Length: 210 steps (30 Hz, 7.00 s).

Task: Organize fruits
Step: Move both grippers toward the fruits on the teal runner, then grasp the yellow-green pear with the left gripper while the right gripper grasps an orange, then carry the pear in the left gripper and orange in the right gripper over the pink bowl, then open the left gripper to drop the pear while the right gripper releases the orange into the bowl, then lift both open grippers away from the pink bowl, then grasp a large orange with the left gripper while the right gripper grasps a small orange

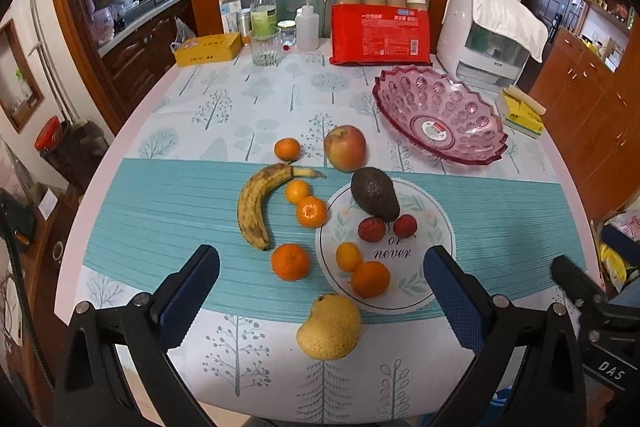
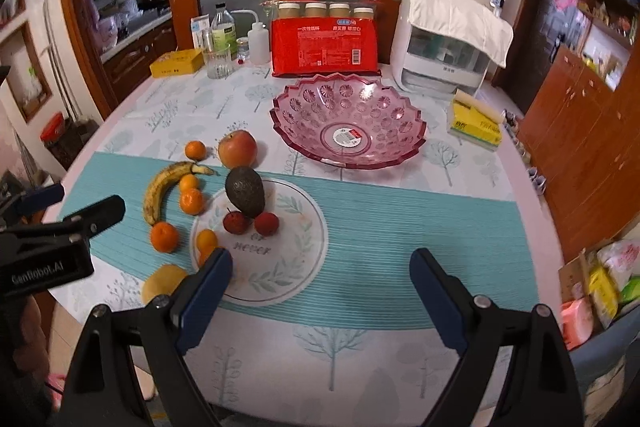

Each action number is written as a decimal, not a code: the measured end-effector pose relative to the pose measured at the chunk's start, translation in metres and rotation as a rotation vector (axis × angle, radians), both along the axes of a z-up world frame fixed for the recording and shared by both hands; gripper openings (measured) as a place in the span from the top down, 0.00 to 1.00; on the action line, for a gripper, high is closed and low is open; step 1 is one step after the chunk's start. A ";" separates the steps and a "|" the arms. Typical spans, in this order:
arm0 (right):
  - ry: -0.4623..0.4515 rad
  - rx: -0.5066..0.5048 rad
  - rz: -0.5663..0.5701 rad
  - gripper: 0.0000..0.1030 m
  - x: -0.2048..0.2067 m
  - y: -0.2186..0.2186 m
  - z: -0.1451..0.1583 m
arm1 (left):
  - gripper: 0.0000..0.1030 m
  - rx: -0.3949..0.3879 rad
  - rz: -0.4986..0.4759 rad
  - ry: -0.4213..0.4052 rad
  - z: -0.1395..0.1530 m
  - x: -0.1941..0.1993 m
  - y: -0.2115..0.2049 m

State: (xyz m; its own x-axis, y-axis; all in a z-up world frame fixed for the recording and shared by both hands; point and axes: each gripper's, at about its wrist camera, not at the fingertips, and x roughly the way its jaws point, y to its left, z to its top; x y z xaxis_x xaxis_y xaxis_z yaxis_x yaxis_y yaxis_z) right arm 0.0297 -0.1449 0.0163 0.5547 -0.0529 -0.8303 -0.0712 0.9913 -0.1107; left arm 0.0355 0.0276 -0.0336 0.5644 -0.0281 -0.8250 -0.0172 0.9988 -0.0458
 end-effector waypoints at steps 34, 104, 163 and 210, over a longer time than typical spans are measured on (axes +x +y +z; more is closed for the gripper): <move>-0.107 0.055 0.120 0.12 0.050 0.014 -0.009 | 0.03 -0.019 -0.092 -0.033 -0.032 0.022 0.035; -0.091 0.199 0.112 0.60 0.091 -0.037 0.011 | 0.43 0.116 -0.174 -0.100 0.069 0.065 -0.053; 0.148 0.227 -0.262 0.31 0.220 -0.050 -0.136 | 0.05 0.151 -0.456 0.029 -0.068 0.256 -0.144; -0.106 0.151 0.040 0.28 0.037 0.066 -0.035 | 0.04 0.075 -0.200 -0.004 -0.002 0.029 0.068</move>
